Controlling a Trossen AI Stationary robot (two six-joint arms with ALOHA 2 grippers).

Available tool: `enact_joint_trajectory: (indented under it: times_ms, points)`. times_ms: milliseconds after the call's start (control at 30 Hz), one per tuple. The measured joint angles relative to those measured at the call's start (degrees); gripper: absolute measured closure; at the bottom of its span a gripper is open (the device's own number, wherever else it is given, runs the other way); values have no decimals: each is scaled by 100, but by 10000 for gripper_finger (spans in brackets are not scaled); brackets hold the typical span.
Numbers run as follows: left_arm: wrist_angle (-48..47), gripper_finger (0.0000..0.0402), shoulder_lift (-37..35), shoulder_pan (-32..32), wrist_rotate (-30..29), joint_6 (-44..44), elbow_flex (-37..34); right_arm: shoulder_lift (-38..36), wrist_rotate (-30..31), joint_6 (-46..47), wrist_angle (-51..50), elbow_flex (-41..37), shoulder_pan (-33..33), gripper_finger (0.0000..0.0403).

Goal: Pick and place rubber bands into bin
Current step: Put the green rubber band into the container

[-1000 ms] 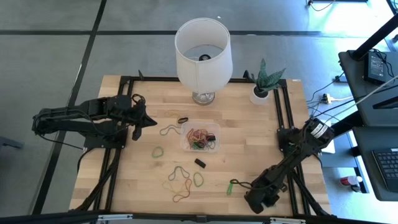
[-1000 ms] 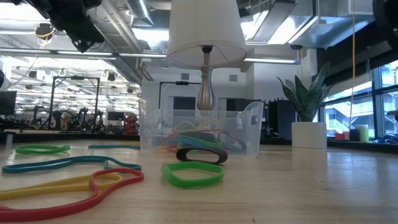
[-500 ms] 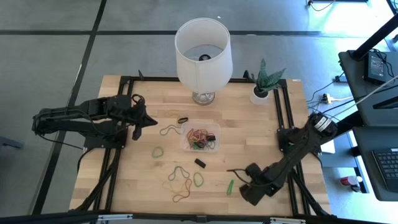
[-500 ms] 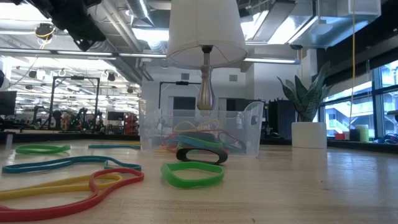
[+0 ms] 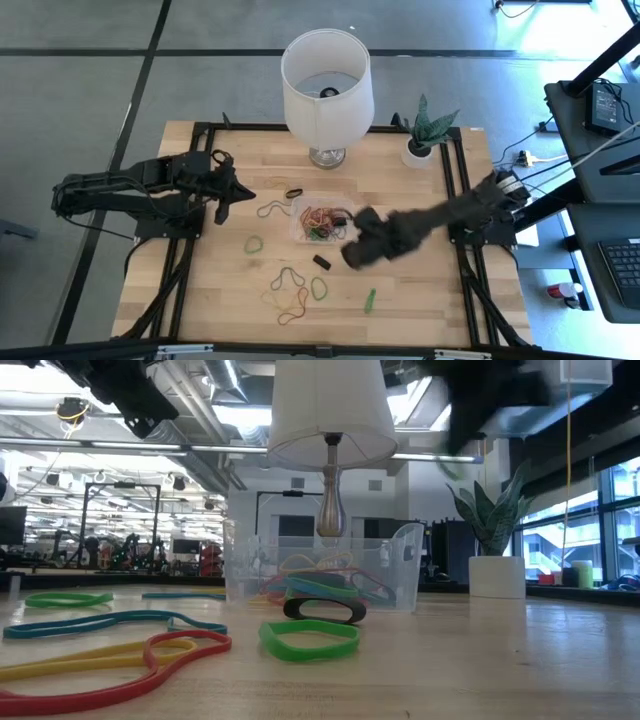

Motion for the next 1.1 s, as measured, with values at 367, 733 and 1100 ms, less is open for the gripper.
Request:
enact_joint_trajectory:
  times_ms: [367,733,1100]
  points:
    - [-6,396,15,1,0,-7,0,288,-232,-2800,2345,193,-1654,403]
    - [-31,396,59,1,-5,18,0,1334,-1476,-2919,2596,180,-1785,403]
    - [-52,396,374,2,-7,197,-2,1702,-1697,-2899,2617,177,-1792,395]
